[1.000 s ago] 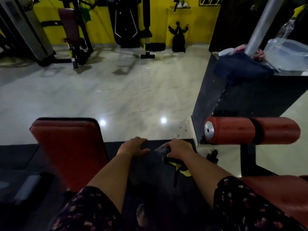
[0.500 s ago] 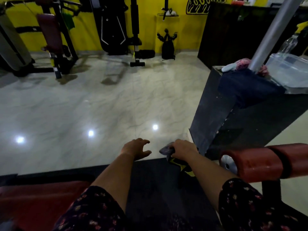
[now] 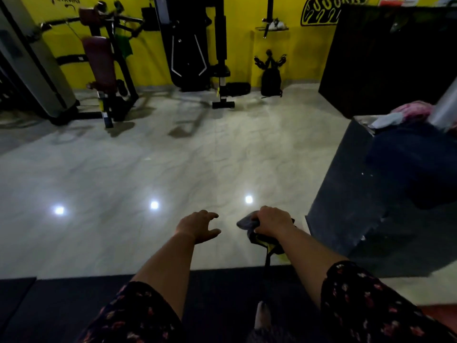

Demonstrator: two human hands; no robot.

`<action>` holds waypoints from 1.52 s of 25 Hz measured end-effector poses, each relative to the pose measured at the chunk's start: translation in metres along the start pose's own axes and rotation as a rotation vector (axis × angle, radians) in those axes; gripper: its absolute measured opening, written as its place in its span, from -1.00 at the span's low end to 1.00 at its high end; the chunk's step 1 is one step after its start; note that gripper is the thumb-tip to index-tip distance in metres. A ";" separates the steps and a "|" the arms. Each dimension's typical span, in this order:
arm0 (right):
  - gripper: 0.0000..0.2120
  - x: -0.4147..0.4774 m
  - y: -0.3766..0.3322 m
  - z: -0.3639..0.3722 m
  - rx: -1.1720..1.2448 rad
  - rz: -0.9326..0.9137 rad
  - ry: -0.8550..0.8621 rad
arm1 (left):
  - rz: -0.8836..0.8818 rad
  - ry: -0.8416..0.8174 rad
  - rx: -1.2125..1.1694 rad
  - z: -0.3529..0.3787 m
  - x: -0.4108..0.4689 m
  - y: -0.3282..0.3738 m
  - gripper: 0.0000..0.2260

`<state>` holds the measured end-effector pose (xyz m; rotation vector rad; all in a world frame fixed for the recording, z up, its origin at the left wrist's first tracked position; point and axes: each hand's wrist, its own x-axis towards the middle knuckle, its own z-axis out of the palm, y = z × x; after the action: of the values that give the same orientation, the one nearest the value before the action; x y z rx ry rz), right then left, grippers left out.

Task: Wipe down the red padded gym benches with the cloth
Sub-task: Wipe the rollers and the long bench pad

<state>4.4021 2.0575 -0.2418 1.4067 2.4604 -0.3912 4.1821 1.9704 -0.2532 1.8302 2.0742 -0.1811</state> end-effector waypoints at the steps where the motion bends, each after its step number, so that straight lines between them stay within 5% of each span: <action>1: -0.55 0.025 0.007 -0.011 0.002 -0.015 0.006 | -0.018 0.004 -0.004 -0.010 0.022 -0.003 -0.43; 10: -0.56 0.187 0.105 -0.096 0.059 0.001 0.006 | -0.013 0.041 -0.044 -0.097 0.204 0.032 -0.42; 21: -0.65 0.257 0.190 -0.139 0.085 0.072 0.083 | 0.163 0.024 0.088 -0.150 0.343 0.076 -0.44; 38: -0.65 0.310 0.298 -0.129 0.404 0.802 0.129 | 0.886 -0.192 0.539 -0.179 0.606 0.189 -0.43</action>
<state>4.4955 2.4957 -0.2655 2.4762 1.7239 -0.6266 4.2787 2.6226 -0.2746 2.7207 0.9766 -0.6746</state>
